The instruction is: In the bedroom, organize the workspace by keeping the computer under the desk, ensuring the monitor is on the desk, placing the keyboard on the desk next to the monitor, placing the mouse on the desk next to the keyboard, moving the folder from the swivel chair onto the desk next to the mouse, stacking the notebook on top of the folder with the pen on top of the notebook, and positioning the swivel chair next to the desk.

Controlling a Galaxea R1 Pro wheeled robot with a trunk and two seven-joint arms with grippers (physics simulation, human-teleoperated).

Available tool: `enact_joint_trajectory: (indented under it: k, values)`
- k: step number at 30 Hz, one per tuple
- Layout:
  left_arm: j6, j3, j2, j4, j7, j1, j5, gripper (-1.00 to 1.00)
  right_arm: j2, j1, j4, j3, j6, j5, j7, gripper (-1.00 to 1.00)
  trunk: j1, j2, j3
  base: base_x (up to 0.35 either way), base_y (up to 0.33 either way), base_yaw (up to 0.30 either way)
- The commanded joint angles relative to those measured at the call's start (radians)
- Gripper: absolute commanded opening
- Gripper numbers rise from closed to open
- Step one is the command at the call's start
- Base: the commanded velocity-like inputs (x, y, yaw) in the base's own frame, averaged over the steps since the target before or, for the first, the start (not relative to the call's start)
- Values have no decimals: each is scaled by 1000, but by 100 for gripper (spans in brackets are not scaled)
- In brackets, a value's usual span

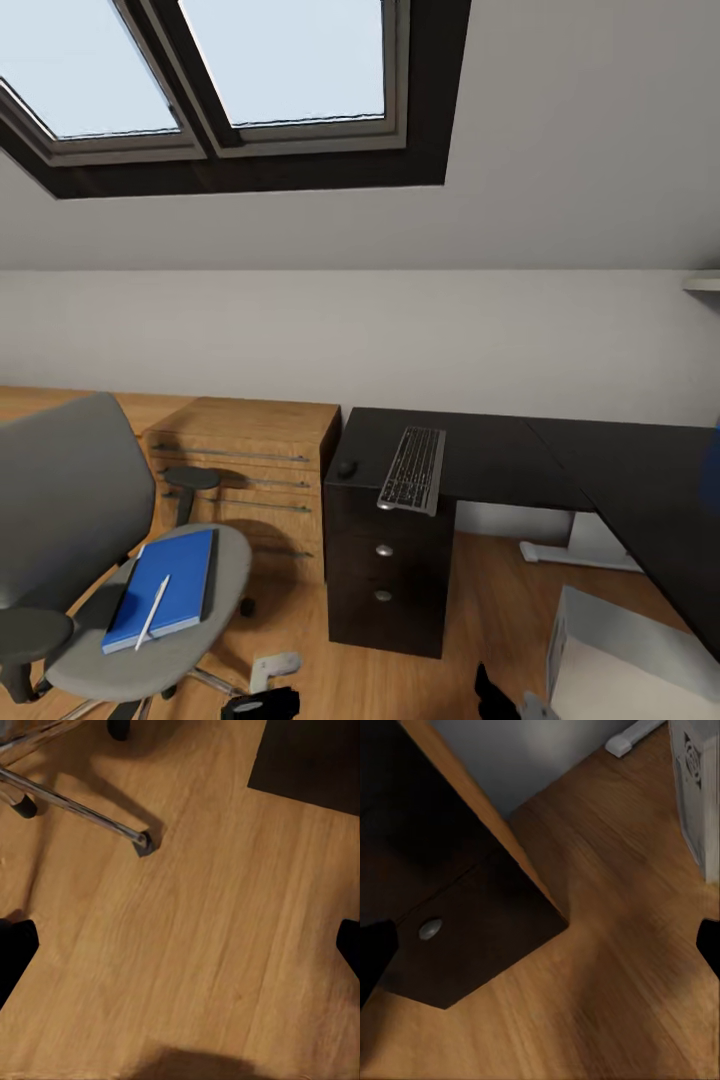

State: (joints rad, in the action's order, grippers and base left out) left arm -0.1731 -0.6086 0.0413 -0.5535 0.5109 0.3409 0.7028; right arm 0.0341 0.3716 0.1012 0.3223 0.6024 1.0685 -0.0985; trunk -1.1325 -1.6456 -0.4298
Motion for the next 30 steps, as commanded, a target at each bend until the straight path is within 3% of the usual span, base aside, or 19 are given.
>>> enact_joint_trajectory:
  k: [1, 7, 8, 9, 12, 19, 27, 28, 30]
  values:
    - [15, -10, 4, 26, 1, 1, 4, 100, 0, 1, -6, 3, 7, 7, -10, 100, 4, 7, 2, 0, 0, 0]
    - [223, -21, 61, 293, -115, 1, 3, 100, 6, 0, -26, 9, 20, -29, -14, 100, 27, 49, 21, 0, 0, 0]
    - [286, -21, 69, 368, -164, 1, 3, 100, 7, 0, -28, 10, 22, -81, -13, 100, 31, 56, 24, 0, 0, 0]
    - [299, -21, 70, 387, -175, 1, 3, 100, 7, 0, -28, 10, 22, -102, -13, 100, 35, 63, 27, 0, 0, 0]
    - [313, -21, 72, 417, -188, 1, 2, 100, 7, 1, -29, 9, 22, -139, -12, 100, 46, 84, 37, 0, 0, 0]
    - [320, -21, 72, 434, -194, 1, 1, 100, 10, 1, -29, 15, 22, -159, -12, 100, 73, 133, 59, 0, 0, 0]
    - [319, -22, 73, 446, -195, 1, 1, 100, 17, 1, -29, 51, 22, -183, -11, 100, 104, 189, 84, 0, 0, 0]
    - [318, -22, 74, 448, -195, 1, 1, 100, 40, 1, -29, 63, 23, -189, -10, 100, 108, 196, 87, 0, 0, 0]
    - [317, -22, 74, 448, -195, 1, 1, 100, 53, 1, -29, 63, 25, -189, -9, 100, 115, 210, 92, 0, 0, 0]
